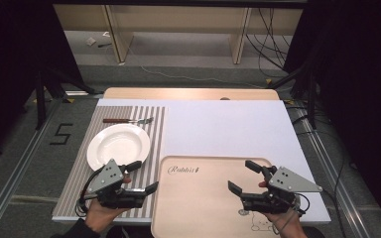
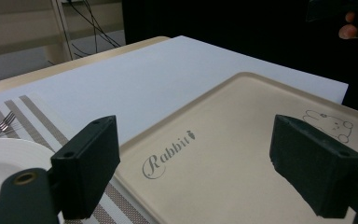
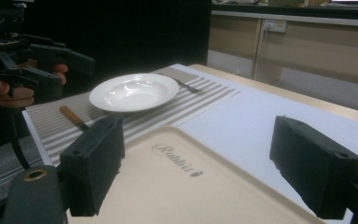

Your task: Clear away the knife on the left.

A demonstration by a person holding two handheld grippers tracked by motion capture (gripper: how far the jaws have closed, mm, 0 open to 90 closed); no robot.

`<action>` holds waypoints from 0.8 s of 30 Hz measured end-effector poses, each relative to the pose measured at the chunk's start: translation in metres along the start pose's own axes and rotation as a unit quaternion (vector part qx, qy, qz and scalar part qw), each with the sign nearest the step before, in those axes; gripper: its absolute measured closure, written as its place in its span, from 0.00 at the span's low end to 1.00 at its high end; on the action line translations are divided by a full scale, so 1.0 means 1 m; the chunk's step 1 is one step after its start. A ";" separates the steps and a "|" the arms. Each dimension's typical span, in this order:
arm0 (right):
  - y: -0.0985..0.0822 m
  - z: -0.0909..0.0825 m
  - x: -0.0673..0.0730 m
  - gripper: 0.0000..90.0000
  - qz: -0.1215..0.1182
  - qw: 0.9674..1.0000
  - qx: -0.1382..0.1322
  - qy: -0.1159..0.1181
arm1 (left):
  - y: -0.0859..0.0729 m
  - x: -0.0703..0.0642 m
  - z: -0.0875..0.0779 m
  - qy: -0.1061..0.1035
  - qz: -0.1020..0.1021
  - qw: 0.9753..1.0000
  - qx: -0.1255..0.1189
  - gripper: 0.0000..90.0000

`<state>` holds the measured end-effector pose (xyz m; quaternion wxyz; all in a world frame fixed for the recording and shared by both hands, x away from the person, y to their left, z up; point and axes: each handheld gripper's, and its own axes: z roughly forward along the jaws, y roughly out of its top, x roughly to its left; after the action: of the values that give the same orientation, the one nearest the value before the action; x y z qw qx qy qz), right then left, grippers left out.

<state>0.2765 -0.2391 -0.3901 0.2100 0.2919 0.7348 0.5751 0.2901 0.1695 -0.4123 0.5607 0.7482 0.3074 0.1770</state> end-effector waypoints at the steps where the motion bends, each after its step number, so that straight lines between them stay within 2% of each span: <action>1: 0.000 0.000 0.000 0.21 0.000 1.000 0.000 0.000 | 0.000 0.000 0.000 -0.001 0.000 1.000 0.002 0.17; 12: 0.000 0.000 0.000 0.21 0.000 1.000 0.001 0.001 | 0.001 0.003 -0.001 -0.002 0.001 1.000 0.005 0.17; 17: 0.000 0.000 -0.001 0.21 0.002 1.000 0.000 0.002 | 0.002 0.007 -0.002 0.001 -0.007 1.000 0.003 0.17; 23: -0.001 0.000 -0.002 0.21 0.003 1.000 -0.002 0.001 | 0.002 0.011 0.000 -0.007 0.001 1.000 0.023 0.17; 24: -0.001 -0.001 -0.002 0.21 0.003 1.000 -0.001 0.001 | 0.002 0.011 0.001 -0.010 0.001 0.999 0.033 0.17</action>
<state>0.2777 -0.2414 -0.3910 0.2080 0.2937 0.7332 0.5770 0.2995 0.1753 -0.4114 0.5385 0.7683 0.3067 0.1601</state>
